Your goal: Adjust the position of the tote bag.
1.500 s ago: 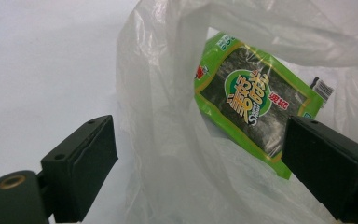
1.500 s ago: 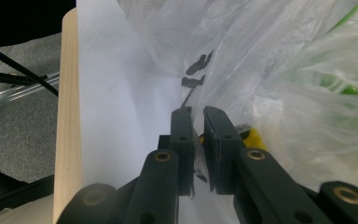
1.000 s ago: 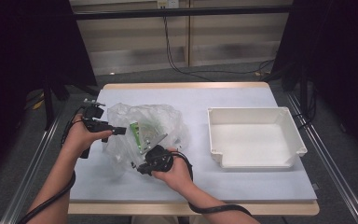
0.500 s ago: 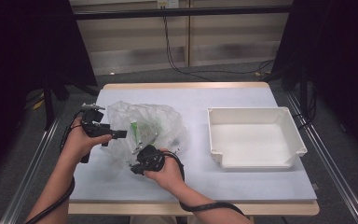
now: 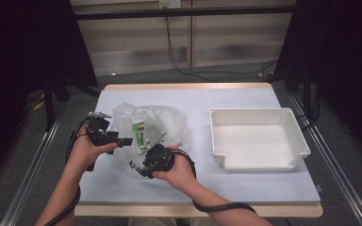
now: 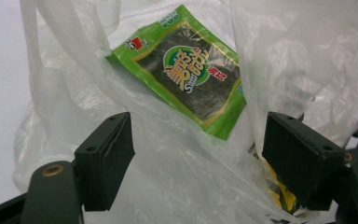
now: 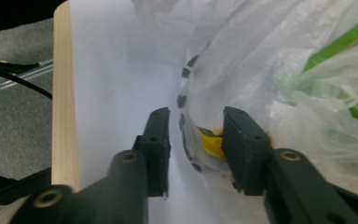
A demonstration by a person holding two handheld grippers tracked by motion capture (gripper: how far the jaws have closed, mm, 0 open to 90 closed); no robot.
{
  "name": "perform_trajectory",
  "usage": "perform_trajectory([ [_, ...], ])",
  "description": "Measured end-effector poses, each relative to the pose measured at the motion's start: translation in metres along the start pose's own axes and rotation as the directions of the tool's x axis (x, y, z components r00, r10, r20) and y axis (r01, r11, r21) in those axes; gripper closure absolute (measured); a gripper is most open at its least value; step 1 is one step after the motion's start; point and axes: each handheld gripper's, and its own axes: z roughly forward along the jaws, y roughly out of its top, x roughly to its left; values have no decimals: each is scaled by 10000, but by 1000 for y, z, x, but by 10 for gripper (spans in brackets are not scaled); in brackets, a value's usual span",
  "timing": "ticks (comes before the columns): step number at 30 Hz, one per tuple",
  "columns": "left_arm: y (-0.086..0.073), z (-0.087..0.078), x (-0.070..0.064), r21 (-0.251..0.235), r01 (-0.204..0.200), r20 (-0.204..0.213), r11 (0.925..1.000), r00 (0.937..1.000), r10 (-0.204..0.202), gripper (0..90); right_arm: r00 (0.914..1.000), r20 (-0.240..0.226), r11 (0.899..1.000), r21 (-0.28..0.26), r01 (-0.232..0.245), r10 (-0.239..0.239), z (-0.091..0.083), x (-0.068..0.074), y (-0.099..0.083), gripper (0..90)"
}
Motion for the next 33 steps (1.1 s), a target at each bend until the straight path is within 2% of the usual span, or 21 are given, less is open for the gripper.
perform_trajectory([
  [4, 0, 1, -6, 0, -191, 120, 9998, 9997, 191, 270, 9997, 215, 9999, 79, 141, -143, -6, -3, -2, 517],
  [6, -1, 4, -11, 72, -243, -12, 9997, 9997, 243, 289, 9998, 207, 10000, 49, 77, -78, -8, -4, -3, 512],
  [7, -1, 5, -13, 160, -352, 38, 9993, 9994, 352, 289, 9998, 219, 10000, 73, 26, -28, -9, -5, -4, 506],
  [9, -1, 10, -16, 173, -212, 309, 9996, 9993, 207, 288, 9998, 193, 10000, 26, 42, -42, -10, -7, -5, 490],
  [11, -3, 14, -17, 270, -279, -2, 9992, 9996, 279, 286, 9998, 184, 10000, -9, 94, -94, -10, -6, -5, 476],
  [14, -10, 22, -18, 146, -221, 80, 9997, 9997, 219, 310, 9998, 145, 9999, 13, 161, -162, -9, -5, -4, 459],
  [18, -21, 31, -18, 101, 148, -31, 9998, 9999, -147, 318, 9997, 204, 9999, -29, 114, -113, -12, -6, -6, 440],
  [20, -26, 33, -16, 156, 92, -144, 9998, 9999, -90, 319, 9996, 265, 9999, -37, 106, -105, -15, -8, -7, 435],
  [21, -28, 34, -17, 101, 223, -128, 9997, 9997, -222, 325, 9994, 325, 10000, -7, 89, -88, -17, -9, -7, 428],
  [23, -32, 36, -16, 182, 128, -177, 9998, 9998, -125, 326, 9991, 420, 10000, -8, 95, -94, -21, -12, -9, 420],
  [25, -34, 38, -17, 148, 187, -280, 9997, 9994, -183, 330, 9988, 489, 10000, -32, 78, -76, -25, -15, -11, 414],
  [26, -36, 39, -17, -17, 366, -354, 9993, 9987, -366, 330, 9985, 535, 10000, -60, 67, -63, -26, -16, -13, 412],
  [33, -40, 42, -19, 352, 174, -547, 9992, 9984, -155, 355, 9961, 838, 9996, -82, -278, 283, -33, -27, -24, 398],
])
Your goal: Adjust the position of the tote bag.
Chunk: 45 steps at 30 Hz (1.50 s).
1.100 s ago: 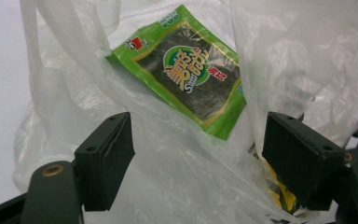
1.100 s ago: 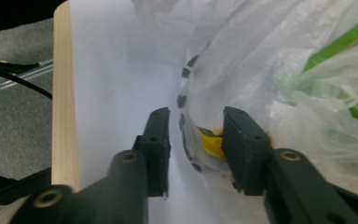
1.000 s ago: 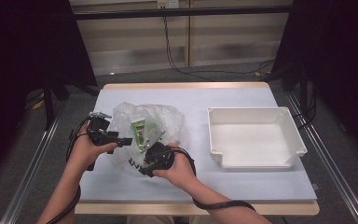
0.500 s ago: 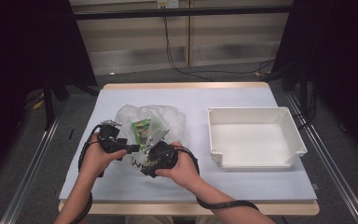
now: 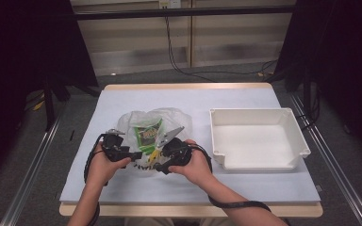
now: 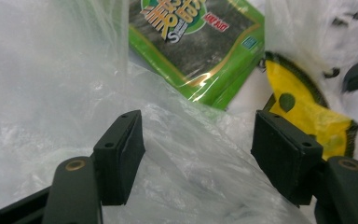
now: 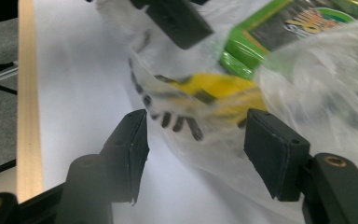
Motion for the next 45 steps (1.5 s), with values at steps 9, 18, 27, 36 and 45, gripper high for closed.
perform_trajectory([
  [9, -5, 1, 1, 96, 48, -90, 9999, 9999, -47, 395, 9989, 330, 9994, -109, -330, 334, -1, -9, -4, 403],
  [18, -13, 11, -4, 457, -134, -101, 9989, 9999, 139, 576, 9972, 605, 9991, 1, -432, 431, -1, -9, -6, 397],
  [27, -14, 11, -7, 688, -145, -105, 9975, 9998, 153, 895, 9955, 662, 9977, -19, -683, 683, 0, -10, -5, 393],
  [36, -10, -5, 2, 7, 438, 315, 9990, 9985, -438, 900, 9944, 692, 9968, -79, -794, 798, 5, -11, 1, 393],
  [45, -7, -11, 5, -335, 572, 524, 9978, 9971, -554, 900, 9959, 587, 9975, -180, -676, 686, -2, -11, 0, 405],
])
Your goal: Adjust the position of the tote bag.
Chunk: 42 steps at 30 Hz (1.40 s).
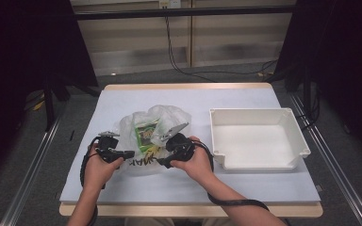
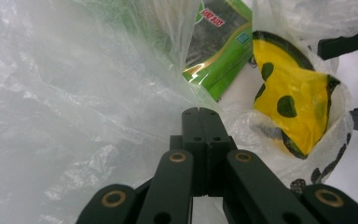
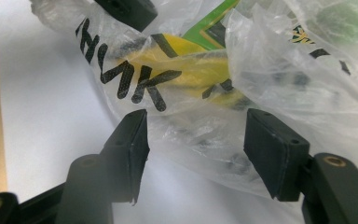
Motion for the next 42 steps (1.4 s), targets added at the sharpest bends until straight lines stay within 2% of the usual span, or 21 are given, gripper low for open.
perform_trajectory([
  [2, 2, -1, -1, 20, -9, 100, 10000, 9999, 8, 900, 10000, -60, 9999, -93, -53, 52, -2, 1, 1, 414],
  [3, 2, -1, -1, -137, -15, 38, 9999, 10000, 16, 900, 9999, -153, 9999, -170, 6, -9, -3, 1, 1, 417],
  [5, 3, -1, -1, -189, 133, 99, 9997, 9999, -131, 900, 9997, -218, 9998, -202, 62, -66, -4, 3, 3, 428],
  [6, 3, -1, 0, -155, 65, 112, 9999, 9999, -63, 900, 9996, -191, 9995, -244, 191, -195, -4, 4, 5, 435],
  [8, 3, 0, 0, -207, 174, 134, 9996, 9998, -171, 900, 9992, -229, 9989, -352, 324, -332, -4, 5, 8, 445],
  [14, 3, 1, 0, -107, 85, 239, 9999, 9997, -82, 900, 9981, -366, 9978, -456, 482, -499, -2, 7, 15, 442],
  [17, 3, 2, 0, -102, 81, 229, 9999, 9997, -79, 900, 9976, -458, 9978, -439, 500, -520, 1, 6, 18, 396],
  [19, 3, 2, 0, 12, 139, 337, 9999, 9993, -139, 900, 9957, -571, 9962, -517, 695, -724, 3, 7, 21, 375],
  [22, 3, 4, -1, 44, -30, 229, 10000, 9997, 29, 900, 9938, -602, 9937, -673, 892, -933, 6, 8, 25, 339],
  [23, 3, 4, -1, 136, -62, 281, 9999, 9996, 58, 900, 9933, -554, 9927, -719, 969, -1010, 8, 8, 26, 333],
  [24, 3, 6, -2, 15, 40, 258, 10000, 9997, -40, 900, 9933, -561, 9925, -749, 965, -1008, 8, 8, 27, 322],
  [25, 3, 7, -2, 157, -49, 386, 9999, 9992, 42, 900, 9932, -546, 9924, -726, 990, -1031, 10, 9, 29, 302],
  [28, 3, 8, -2, 162, -60, 371, 9999, 9993, 54, 900, 9891, -888, 9909, -763, 1107, -1173, 18, 8, 32, 240],
  [30, 3, 8, -2, 146, -40, 419, 9999, 9991, 34, 900, 9876, -761, 9886, -733, 1316, -1371, 23, 7, 32, 224],
  [32, 3, 8, -2, 145, 41, 383, 9999, 9993, -46, 900, 9877, -929, 9909, -598, 1208, -1260, 30, 3, 31, 199],
  [33, 3, 7, -1, 261, -47, 343, 9996, 9994, 38, 900, 9895, -907, 9929, -495, 1084, -1125, 33, 1, 29, 196],
  [35, 2, 7, 1, 101, 46, 253, 9999, 9997, -49, 900, 9899, -867, 9935, -295, 1098, -1119, 37, -3, 25, 170],
  [36, 2, 6, 3, 237, -20, 234, 9997, 9997, 15, 900, 9903, -882, 9942, -76, 1075, -1078, 38, -5, 23, 165],
  [39, 2, 3, 6, 217, 95, 119, 9997, 9999, -98, 900, 9923, -963, 9952, 522, 832, -779, 41, -14, 12, 170],
  [42, 1, 2, 9, 147, 296, -80, 9995, 9995, -295, 900, 9933, -798, 9924, 831, 905, -838, 36, -18, 2, 215],
])
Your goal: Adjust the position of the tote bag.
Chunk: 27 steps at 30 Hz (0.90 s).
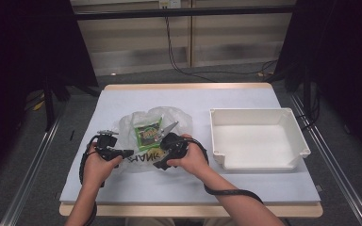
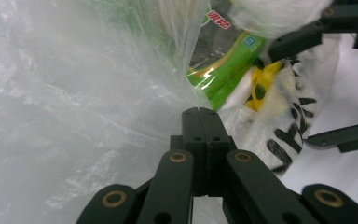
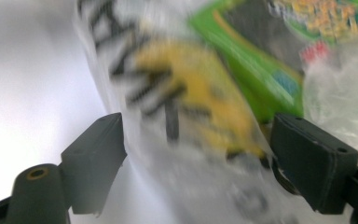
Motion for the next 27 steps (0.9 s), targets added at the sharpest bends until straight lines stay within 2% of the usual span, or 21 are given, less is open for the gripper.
perform_trajectory([
  [2, -1, 0, 2, 55, -18, 51, 10000, 10000, 17, 900, 9998, 127, 9999, 24, -121, 121, -5, -2, -8, 242],
  [3, 0, -1, 3, 66, -38, -58, 10000, 10000, 38, 900, 9998, 164, 9999, 103, -128, 126, -7, -4, -12, 267],
  [5, -1, -3, 5, 62, 60, -25, 10000, 10000, -60, 900, 9988, 265, 9990, 181, -410, 405, -11, -8, -20, 310],
  [6, -1, -3, 6, -6, 93, -63, 10000, 9999, -93, 900, 9985, 366, 9992, 0, -405, 405, -14, -11, -25, 365],
  [9, -1, -3, 9, 16, 159, -169, 9999, 9997, -159, 900, 9970, 607, 9985, 198, -502, 489, -24, -15, -31, 475],
  [10, -2, -3, 9, -12, 171, -198, 9999, 9997, -171, 900, 9967, 545, 9978, 229, -620, 607, -26, -15, -32, 518],
  [13, -3, -2, 12, 6, 241, -237, 9997, 9994, -241, 900, 9970, 541, 9976, 381, -575, 554, -29, -13, -34, 672],
  [14, -3, -2, 12, -94, 374, -278, 9993, 9989, -377, 900, 9969, 541, 9973, 419, -596, 573, -30, -11, -34, 744],
  [17, -4, -5, 19, -53, 330, -282, 9994, 9991, -331, 900, 9960, 414, 9961, 360, -802, 787, -30, -9, -36, 860],
  [20, -5, -7, 22, -188, 490, -349, 9986, 9982, -496, 900, 9947, 1, 9945, 198, -1027, 1027, -29, -7, -38, 894],
  [22, -5, -8, 25, -177, 589, -388, 9981, 9975, -596, 900, 9947, -134, 9945, 245, -1017, 1020, -30, -2, -39, 894],
  [24, -6, -7, 27, -311, 789, -356, 9964, 9962, -799, 900, 9947, -82, 9945, 230, -1025, 1027, -31, 2, -41, 895],
  [25, -6, -6, 27, -236, 763, -295, 9968, 9966, -770, 900, 9952, -56, 9949, 219, -980, 981, -32, 2, -42, 895],
  [27, -6, -5, 27, -28, 577, -438, 9983, 9974, -578, 900, 9922, -88, 9921, 174, -1241, 1242, -32, 3, -44, 896],
])
